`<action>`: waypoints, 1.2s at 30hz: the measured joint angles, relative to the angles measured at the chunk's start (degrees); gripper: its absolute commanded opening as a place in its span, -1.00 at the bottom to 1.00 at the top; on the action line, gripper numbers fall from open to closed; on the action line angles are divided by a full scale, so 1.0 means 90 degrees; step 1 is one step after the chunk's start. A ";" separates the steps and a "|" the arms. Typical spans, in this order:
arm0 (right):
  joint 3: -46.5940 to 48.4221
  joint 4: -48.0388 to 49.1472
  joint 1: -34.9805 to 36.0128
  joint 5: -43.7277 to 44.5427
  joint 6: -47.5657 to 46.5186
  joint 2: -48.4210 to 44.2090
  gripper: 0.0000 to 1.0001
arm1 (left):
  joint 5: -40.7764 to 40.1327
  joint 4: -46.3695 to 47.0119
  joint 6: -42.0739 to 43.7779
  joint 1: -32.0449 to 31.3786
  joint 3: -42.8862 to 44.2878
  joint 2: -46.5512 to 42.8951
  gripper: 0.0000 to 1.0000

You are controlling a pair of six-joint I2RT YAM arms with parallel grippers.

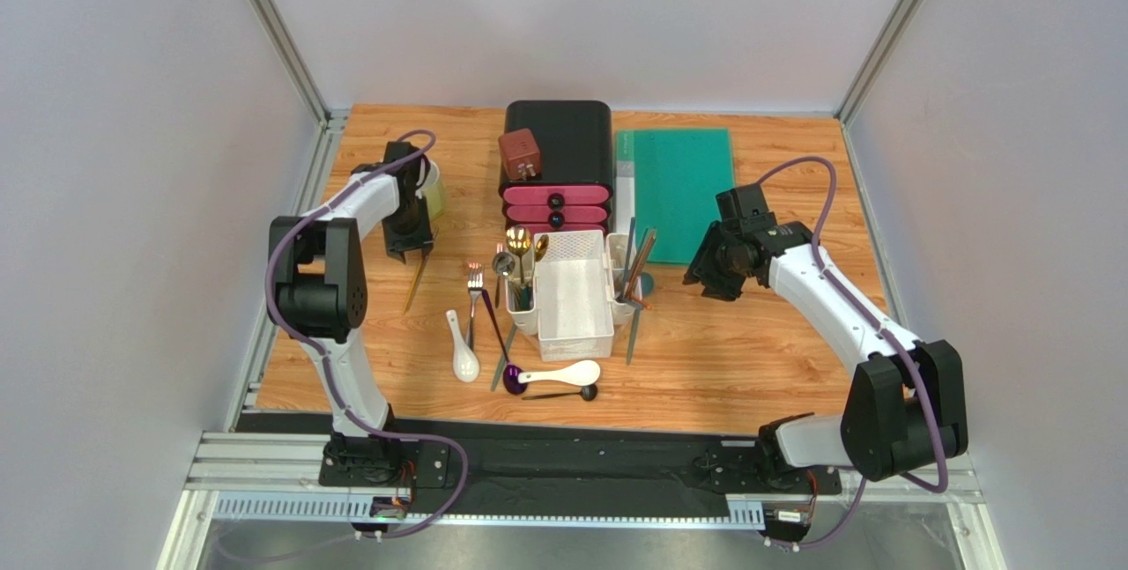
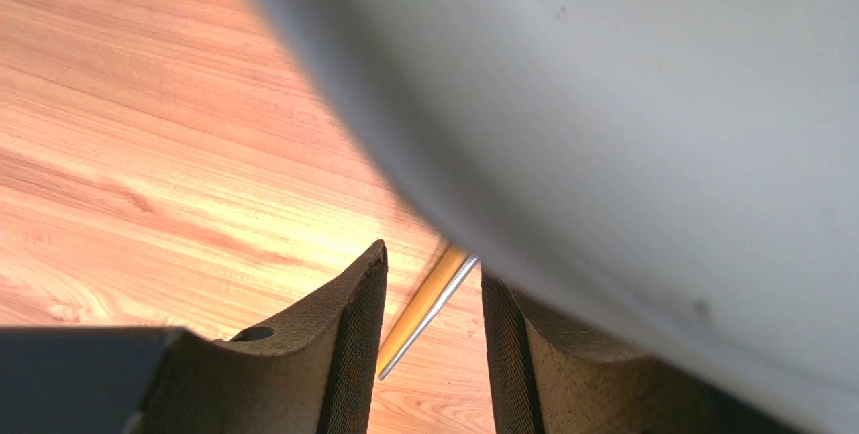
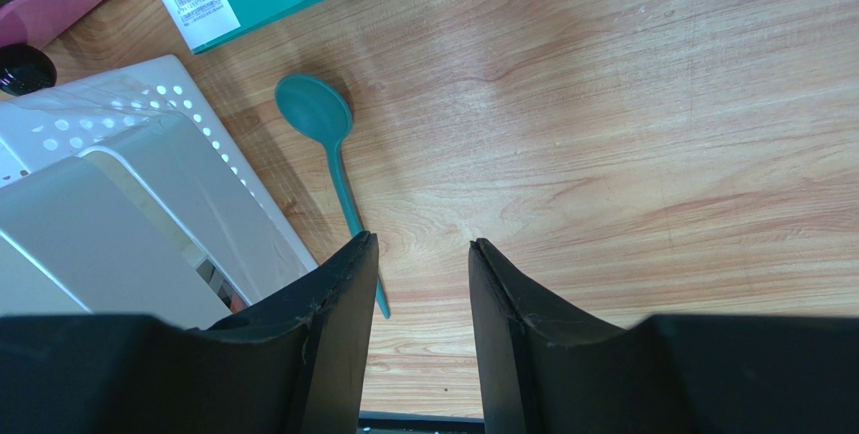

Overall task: Sort the eating utensils into containers
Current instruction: Pick up the fork at the center of the board.

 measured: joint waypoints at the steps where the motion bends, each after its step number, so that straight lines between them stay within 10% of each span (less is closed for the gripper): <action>1: 0.0000 0.0000 0.0000 -0.0002 -0.0002 0.0010 -0.14 | -0.0010 0.0000 0.0000 0.0007 0.0005 0.0000 -0.10; 36: 0.0000 -0.0024 0.0000 0.0000 -0.0017 0.0051 -0.14 | 0.0219 0.0032 -0.0002 0.0041 0.0294 0.0272 -0.19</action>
